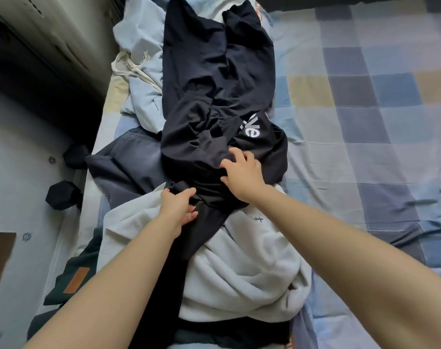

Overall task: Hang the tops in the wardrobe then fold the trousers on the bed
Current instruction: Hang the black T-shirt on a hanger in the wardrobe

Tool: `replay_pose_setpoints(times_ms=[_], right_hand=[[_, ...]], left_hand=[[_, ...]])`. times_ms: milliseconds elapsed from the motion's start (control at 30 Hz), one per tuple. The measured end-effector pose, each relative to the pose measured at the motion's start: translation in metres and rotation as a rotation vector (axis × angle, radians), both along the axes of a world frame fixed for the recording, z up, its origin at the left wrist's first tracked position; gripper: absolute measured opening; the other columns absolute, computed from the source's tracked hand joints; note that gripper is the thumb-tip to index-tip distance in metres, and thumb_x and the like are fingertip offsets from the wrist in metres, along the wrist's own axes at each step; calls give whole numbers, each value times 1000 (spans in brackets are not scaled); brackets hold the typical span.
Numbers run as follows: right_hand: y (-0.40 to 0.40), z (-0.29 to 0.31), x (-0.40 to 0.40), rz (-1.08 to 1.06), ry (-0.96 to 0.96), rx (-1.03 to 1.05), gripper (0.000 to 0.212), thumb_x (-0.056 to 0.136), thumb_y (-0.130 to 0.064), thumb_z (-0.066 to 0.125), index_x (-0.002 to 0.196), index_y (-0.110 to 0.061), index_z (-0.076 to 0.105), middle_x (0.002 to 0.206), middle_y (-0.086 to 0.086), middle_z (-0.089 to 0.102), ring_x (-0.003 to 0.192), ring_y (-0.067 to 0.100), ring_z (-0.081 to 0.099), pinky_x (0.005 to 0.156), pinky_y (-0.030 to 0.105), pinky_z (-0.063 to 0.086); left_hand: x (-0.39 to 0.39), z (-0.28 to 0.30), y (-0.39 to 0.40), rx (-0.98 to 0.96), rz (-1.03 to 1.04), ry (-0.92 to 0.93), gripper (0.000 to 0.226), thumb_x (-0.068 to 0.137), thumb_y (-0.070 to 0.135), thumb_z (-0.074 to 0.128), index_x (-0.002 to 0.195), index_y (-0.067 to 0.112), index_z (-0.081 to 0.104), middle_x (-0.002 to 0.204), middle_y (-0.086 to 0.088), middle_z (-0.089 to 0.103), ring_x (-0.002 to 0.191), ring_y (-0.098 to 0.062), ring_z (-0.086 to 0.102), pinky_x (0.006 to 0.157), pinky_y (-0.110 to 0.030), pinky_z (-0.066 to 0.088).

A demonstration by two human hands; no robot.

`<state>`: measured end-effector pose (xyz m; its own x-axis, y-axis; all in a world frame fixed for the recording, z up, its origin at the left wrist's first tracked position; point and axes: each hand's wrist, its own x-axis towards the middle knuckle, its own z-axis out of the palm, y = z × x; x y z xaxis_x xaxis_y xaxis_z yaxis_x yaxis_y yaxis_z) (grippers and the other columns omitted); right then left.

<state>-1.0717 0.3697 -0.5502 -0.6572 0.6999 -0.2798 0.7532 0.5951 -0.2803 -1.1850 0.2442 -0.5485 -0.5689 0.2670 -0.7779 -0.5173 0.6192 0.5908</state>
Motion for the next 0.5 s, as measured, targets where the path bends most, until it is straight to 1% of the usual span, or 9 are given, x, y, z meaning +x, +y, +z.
replay_pose_setpoints(times_ms=[33,67,100,167,233,267,333,400,500], right_hand=[[-2,1,-1,4,31,-8,27,94,-15,48,121,-20,49,132,8,47,121,33,42,97,43,35],[-9,3,1,-48,117,-50,18,92,-7,42,106,-15,49,111,8,57,105,33,51,85,42,38],[-19,6,5,-121,213,-114,10,90,-4,39,92,-13,43,88,8,58,86,35,53,70,40,36],[-46,10,20,-240,354,-248,14,89,-6,36,80,-15,30,60,2,43,60,30,41,58,35,24],[-76,14,44,-314,450,-376,16,88,-7,37,81,-20,31,54,-2,38,53,20,36,55,34,21],[-89,19,56,-355,495,-427,20,87,-6,37,81,-23,33,53,-4,37,50,14,34,52,32,23],[-109,29,77,-484,593,-522,27,85,-2,37,75,-28,36,53,-7,34,49,9,32,49,24,28],[-124,43,92,-585,651,-606,28,87,-3,38,73,-28,40,53,-9,37,51,4,31,50,19,30],[-142,64,101,-554,636,-736,18,94,-25,43,78,-26,53,60,-12,48,56,-1,40,56,17,35]], left_hand=[[-4,-1,1,21,31,-48,75,91,22,66,150,16,21,100,-3,55,62,-14,54,41,-22,45],[-6,-2,3,55,65,-98,68,92,23,65,147,12,27,97,-3,57,51,-11,49,36,-19,38],[-6,-3,3,88,105,-150,58,94,24,63,142,9,34,94,-3,58,42,-8,40,33,-17,31],[-3,-4,3,126,149,-219,31,97,28,58,121,10,51,88,-2,59,34,-5,30,32,-16,24],[3,-6,3,95,103,-207,12,98,28,56,96,17,55,77,-1,55,36,-5,30,34,-16,25],[7,-5,2,76,66,-190,14,98,29,55,90,19,53,75,0,54,40,-7,33,36,-17,27],[14,-1,-1,74,25,-195,17,98,38,53,100,21,53,85,0,59,58,-11,48,49,-22,40],[21,4,-4,101,-5,-251,34,97,50,50,117,23,52,104,-2,64,87,-19,62,65,-31,49],[28,12,-6,131,-28,-342,68,86,59,62,137,16,49,119,-4,67,104,-25,66,86,-41,55]])
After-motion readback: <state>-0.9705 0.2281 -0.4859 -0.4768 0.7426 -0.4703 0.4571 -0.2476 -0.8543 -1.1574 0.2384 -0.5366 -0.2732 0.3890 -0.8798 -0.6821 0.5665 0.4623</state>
